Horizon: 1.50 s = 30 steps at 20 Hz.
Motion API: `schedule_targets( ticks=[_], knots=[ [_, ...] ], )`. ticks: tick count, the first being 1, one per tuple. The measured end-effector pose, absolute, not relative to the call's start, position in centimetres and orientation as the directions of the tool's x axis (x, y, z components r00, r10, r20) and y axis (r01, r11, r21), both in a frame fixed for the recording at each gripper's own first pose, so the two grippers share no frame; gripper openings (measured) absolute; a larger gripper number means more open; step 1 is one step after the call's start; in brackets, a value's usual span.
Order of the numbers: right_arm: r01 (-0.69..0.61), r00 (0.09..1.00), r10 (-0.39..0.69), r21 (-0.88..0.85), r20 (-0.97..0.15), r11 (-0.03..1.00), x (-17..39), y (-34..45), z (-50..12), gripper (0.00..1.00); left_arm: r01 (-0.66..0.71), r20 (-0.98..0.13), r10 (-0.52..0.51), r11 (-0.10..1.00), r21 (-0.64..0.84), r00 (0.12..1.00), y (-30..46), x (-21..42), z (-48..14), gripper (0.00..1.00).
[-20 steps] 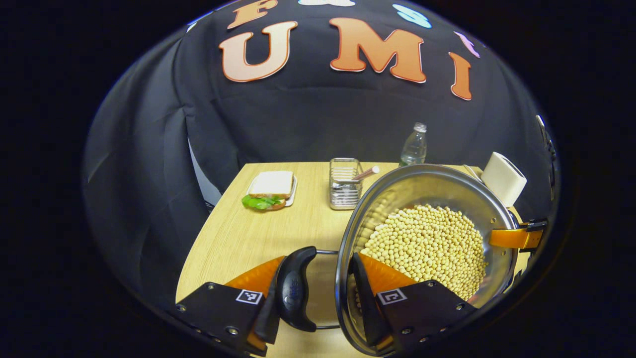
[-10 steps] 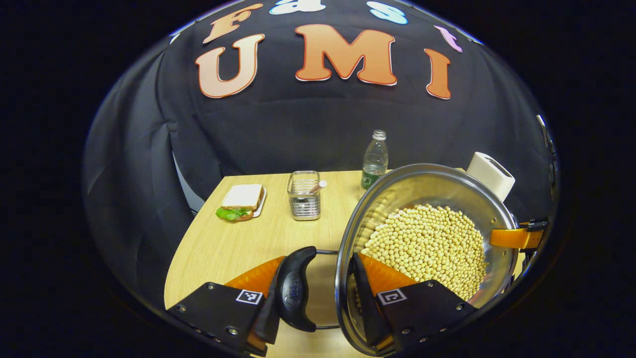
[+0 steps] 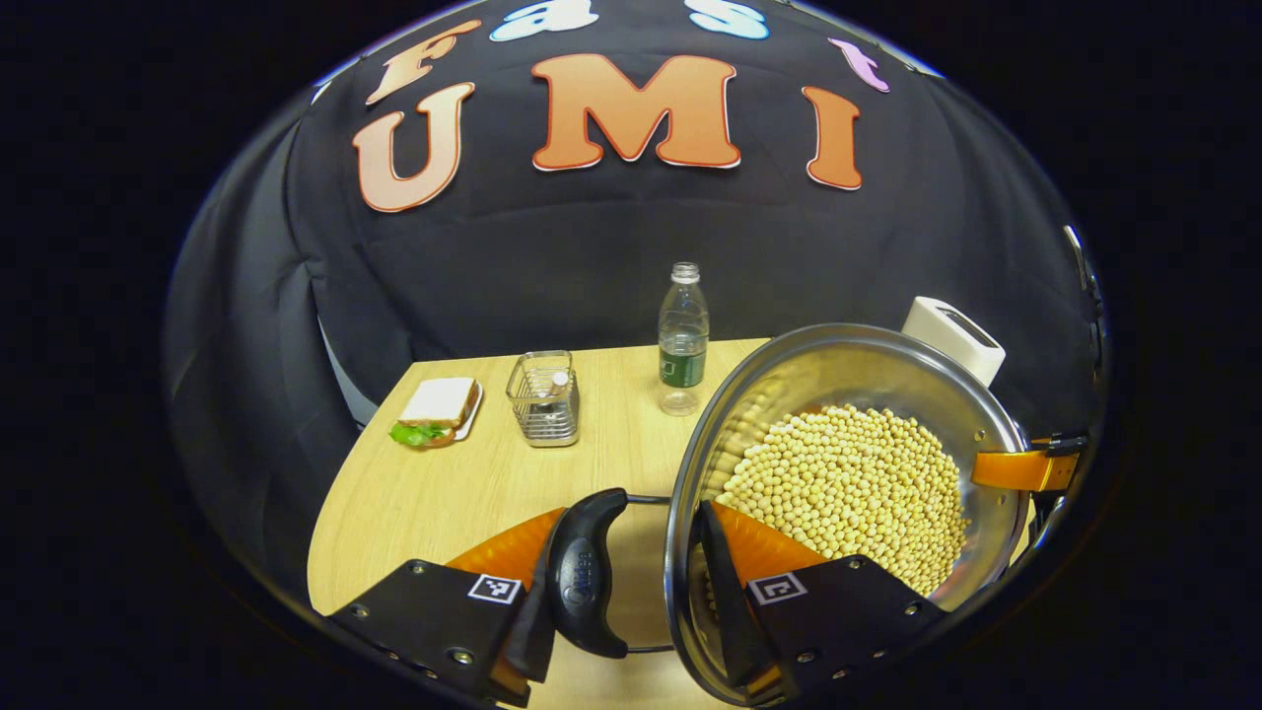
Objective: First push the handle of the pot to place it horizontally, then grasp the pot with both hands and set it on the induction cooktop.
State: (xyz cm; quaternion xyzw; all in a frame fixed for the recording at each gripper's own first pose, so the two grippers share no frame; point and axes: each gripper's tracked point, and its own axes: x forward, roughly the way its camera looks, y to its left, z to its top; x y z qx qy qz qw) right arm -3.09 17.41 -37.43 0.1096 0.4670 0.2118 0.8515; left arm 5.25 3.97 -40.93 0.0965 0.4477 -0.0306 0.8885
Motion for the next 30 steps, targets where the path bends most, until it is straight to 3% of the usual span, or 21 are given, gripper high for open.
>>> schedule_targets(
  ticks=[4, 5, 6, 10, 11, 14, 15, 17, 18, 25, 29, 30],
  knots=[
    [-0.254, 0.470, 0.457, 0.380, -0.755, 0.889, -2.4, 15.0, -38.1, 0.51, 0.147, -0.808, 0.026, 0.979, 0.139, 0.589, 4.1, 5.2, -42.5, 0.68],
    [-0.255, 0.466, 0.457, 0.379, -0.758, 0.889, -2.2, 14.7, -38.3, 0.46, 0.150, -0.810, 0.025, 0.979, 0.139, 0.586, 3.9, 5.0, -42.7, 0.68],
    [-0.252, 0.465, 0.456, 0.380, -0.759, 0.890, -2.1, 14.1, -38.5, 0.51, 0.152, -0.812, 0.025, 0.979, 0.139, 0.583, 3.6, 5.0, -43.0, 0.68],
    [-0.248, 0.452, 0.451, 0.377, -0.770, 0.893, -1.2, 12.6, -40.2, 0.51, 0.154, -0.825, 0.023, 0.979, 0.133, 0.565, 2.9, 4.9, -44.2, 0.68],
    [-0.249, 0.448, 0.451, 0.376, -0.772, 0.892, -1.0, 12.2, -40.6, 0.46, 0.157, -0.827, 0.022, 0.979, 0.133, 0.562, 2.9, 5.0, -44.3, 0.68],
    [-0.248, 0.427, 0.448, 0.375, -0.785, 0.893, -0.6, 12.0, -42.0, 0.46, 0.160, -0.838, 0.026, 0.978, 0.134, 0.545, 2.6, 5.0, -44.9, 0.68],
    [-0.252, 0.420, 0.449, 0.374, -0.789, 0.893, -0.6, 12.2, -42.3, 0.51, 0.160, -0.843, 0.029, 0.978, 0.135, 0.538, 2.6, 5.0, -44.9, 0.68],
    [-0.253, 0.406, 0.446, 0.371, -0.797, 0.893, -0.4, 12.5, -43.1, 0.47, 0.153, -0.853, 0.033, 0.979, 0.132, 0.520, 2.5, 5.0, -45.4, 0.68],
    [-0.256, 0.397, 0.444, 0.368, -0.803, 0.894, -0.4, 12.7, -43.7, 0.51, 0.149, -0.861, 0.036, 0.980, 0.129, 0.508, 2.4, 5.0, -45.9, 0.68],
    [-0.251, 0.351, 0.438, 0.368, -0.828, 0.896, -0.7, 12.8, -46.0, 0.52, 0.142, -0.894, 0.052, 0.982, 0.128, 0.446, 1.7, 4.3, -48.1, 0.69],
    [-0.247, 0.346, 0.441, 0.373, -0.828, 0.894, -0.6, 13.4, -46.8, 0.51, 0.135, -0.909, 0.062, 0.982, 0.128, 0.412, 1.5, 4.1, -48.6, 0.68],
    [-0.257, 0.353, 0.443, 0.370, -0.824, 0.893, -0.4, 13.3, -46.8, 0.47, 0.135, -0.910, 0.060, 0.983, 0.126, 0.411, 1.5, 4.0, -48.6, 0.69]
  ],
)
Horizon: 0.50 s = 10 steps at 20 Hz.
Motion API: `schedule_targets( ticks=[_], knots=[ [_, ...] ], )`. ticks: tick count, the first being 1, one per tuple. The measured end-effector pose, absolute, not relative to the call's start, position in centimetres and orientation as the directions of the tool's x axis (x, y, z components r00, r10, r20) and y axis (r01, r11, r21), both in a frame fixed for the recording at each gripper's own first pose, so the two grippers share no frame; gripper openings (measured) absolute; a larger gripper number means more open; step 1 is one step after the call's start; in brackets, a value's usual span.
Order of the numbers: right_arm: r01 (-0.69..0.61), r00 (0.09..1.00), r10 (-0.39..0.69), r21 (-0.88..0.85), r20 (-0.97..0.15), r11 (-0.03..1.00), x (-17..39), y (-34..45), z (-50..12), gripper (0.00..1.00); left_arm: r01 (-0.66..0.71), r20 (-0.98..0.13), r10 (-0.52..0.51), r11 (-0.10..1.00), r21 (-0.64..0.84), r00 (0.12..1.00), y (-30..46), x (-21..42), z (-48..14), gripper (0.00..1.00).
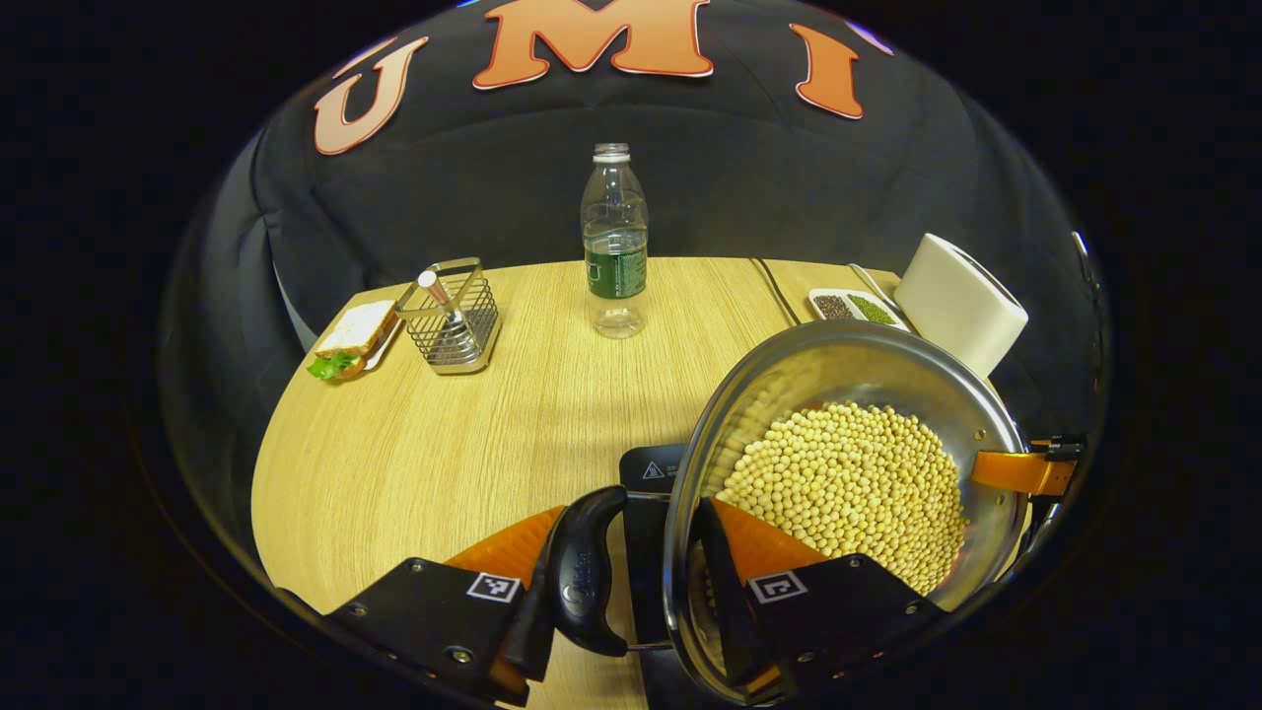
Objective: First push the handle of the pot to place it horizontally, then grasp the pot with both hands and set it on the induction cooktop.
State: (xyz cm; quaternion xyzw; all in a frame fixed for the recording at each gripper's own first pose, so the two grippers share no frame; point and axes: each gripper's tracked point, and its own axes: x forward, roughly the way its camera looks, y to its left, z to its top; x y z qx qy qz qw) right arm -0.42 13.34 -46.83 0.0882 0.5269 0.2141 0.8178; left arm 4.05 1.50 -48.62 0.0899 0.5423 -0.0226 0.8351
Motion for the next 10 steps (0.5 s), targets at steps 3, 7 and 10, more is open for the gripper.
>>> schedule_targets(
  ticks=[3, 7, 10],
  knots=[
    [-0.279, 0.360, 0.434, 0.348, -0.826, 0.895, -0.1, 13.4, -46.9, 0.55, 0.123, -0.916, 0.083, 0.982, 0.142, 0.394, 1.6, 3.7, -48.5, 0.71],
    [-0.324, 0.491, 0.426, 0.294, -0.760, 0.899, 2.6, 13.3, -43.8, 0.69, 0.179, -0.896, 0.117, 0.961, 0.211, 0.429, 1.1, 4.6, -46.1, 0.79],
    [-0.384, 0.599, 0.456, 0.264, -0.658, 0.885, 5.0, 14.1, -38.5, 0.85, 0.120, -0.873, 0.103, 0.976, 0.180, 0.476, 1.2, 5.4, -43.0, 0.81]
  ],
)
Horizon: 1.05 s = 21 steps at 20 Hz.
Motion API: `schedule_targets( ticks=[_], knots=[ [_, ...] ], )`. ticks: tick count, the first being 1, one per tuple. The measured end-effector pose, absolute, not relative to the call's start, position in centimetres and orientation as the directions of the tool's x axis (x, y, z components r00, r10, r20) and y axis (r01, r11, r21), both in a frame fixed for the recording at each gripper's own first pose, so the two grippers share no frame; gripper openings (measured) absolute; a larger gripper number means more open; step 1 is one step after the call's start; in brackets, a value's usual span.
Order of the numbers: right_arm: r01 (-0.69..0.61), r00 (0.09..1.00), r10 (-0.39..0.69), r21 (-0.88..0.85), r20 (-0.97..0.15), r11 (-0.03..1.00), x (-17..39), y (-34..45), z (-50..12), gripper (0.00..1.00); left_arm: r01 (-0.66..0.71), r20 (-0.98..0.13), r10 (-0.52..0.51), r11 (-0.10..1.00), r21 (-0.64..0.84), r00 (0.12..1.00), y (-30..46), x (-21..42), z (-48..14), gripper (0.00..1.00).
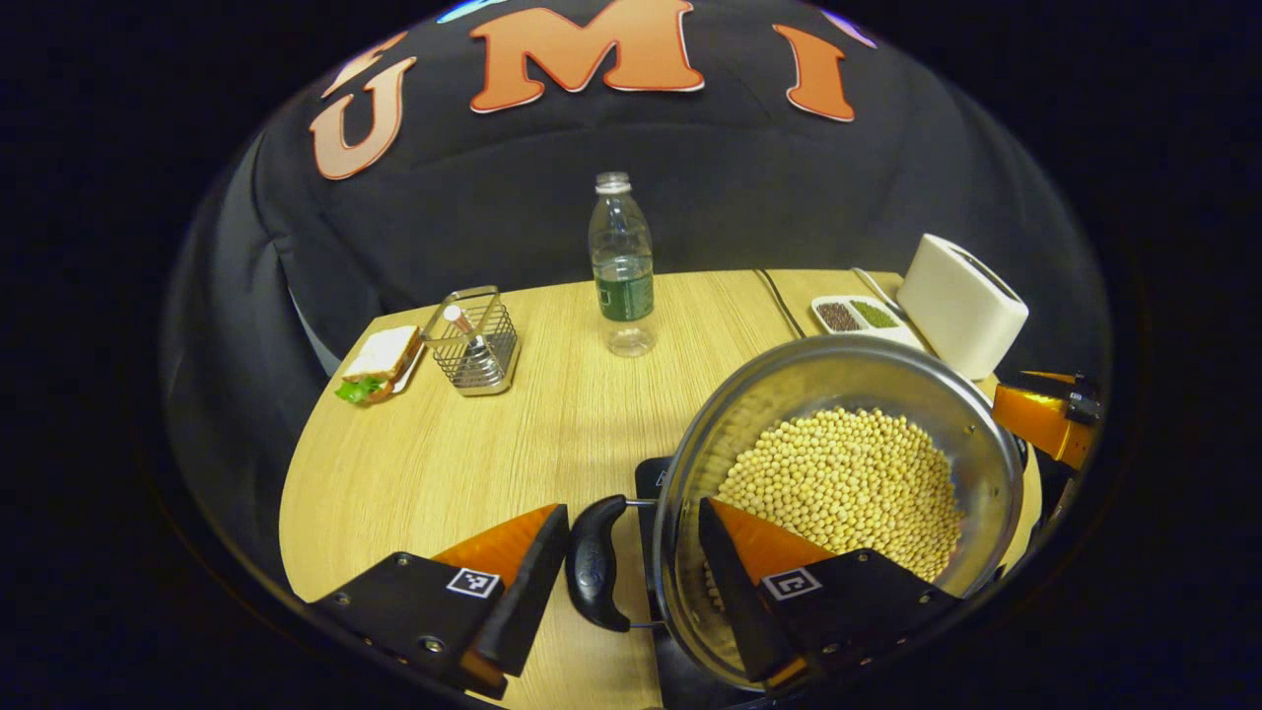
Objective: First push the handle of the pot to place it horizontally, then grasp the pot with both hands and set it on the induction cooktop.
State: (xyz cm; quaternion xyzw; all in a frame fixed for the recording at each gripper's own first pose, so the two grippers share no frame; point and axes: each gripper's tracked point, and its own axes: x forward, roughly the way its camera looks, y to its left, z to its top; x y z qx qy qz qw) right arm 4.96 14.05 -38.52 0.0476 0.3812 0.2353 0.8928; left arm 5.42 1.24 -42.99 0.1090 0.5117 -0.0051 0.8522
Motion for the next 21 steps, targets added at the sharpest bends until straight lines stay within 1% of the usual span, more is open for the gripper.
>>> schedule_targets(
  ticks=[1, 4, 6, 9, 12, 17, 18, 19, 20, 21],
  knots=[
    [-0.401, 0.628, 0.472, 0.262, -0.619, 0.878, 5.5, 14.4, -36.7, 0.87, 0.096, -0.858, 0.105, 0.980, 0.176, 0.503, 1.6, 5.9, -41.3, 0.82],
    [-0.444, 0.699, 0.506, 0.248, -0.505, 0.861, 6.7, 15.3, -30.7, 0.93, 0.038, -0.787, 0.123, 0.982, 0.183, 0.604, 2.9, 8.0, -35.2, 0.82],
    [-0.469, 0.737, 0.529, 0.246, -0.420, 0.848, 6.9, 15.6, -26.2, 0.94, 0.004, -0.722, 0.136, 0.982, 0.189, 0.679, 3.9, 9.4, -30.6, 0.82],
    [-0.494, 0.770, 0.548, 0.238, -0.325, 0.836, 6.8, 15.5, -20.5, 0.94, -0.054, -0.600, 0.156, 0.981, 0.186, 0.785, 4.6, 11.4, -23.2, 0.82],
    [-0.501, 0.812, 0.544, 0.222, -0.213, 0.836, 7.1, 14.0, -14.6, 0.93, -0.103, -0.466, 0.172, 0.980, 0.169, 0.868, 5.5, 12.2, -15.6, 0.82],
    [-0.496, 0.851, 0.522, 0.237, -0.058, 0.835, 6.8, 11.0, -6.0, 0.93, -0.154, -0.238, 0.180, 0.980, 0.125, 0.954, 5.8, 12.6, -4.0, 0.81],
    [-0.496, 0.857, 0.515, 0.233, -0.027, 0.837, 6.8, 10.2, -4.6, 0.93, -0.156, -0.197, 0.177, 0.981, 0.118, 0.964, 5.7, 12.4, -1.9, 0.79],
    [-0.496, 0.861, 0.509, 0.223, 0.001, 0.839, 6.6, 9.7, -3.2, 0.93, -0.160, -0.161, 0.178, 0.980, 0.116, 0.971, 5.7, 12.1, 0.2, 0.78],
    [-0.498, 0.863, 0.506, 0.216, 0.022, 0.840, 6.5, 9.1, -2.1, 0.93, -0.163, -0.127, 0.177, 0.980, 0.112, 0.976, 5.7, 11.8, 2.1, 0.80],
    [-0.499, 0.863, 0.503, 0.206, 0.037, 0.842, 6.2, 8.7, -1.1, 0.93, -0.162, -0.099, 0.172, 0.981, 0.106, 0.980, 5.4, 11.6, 3.7, 0.78]
  ],
)
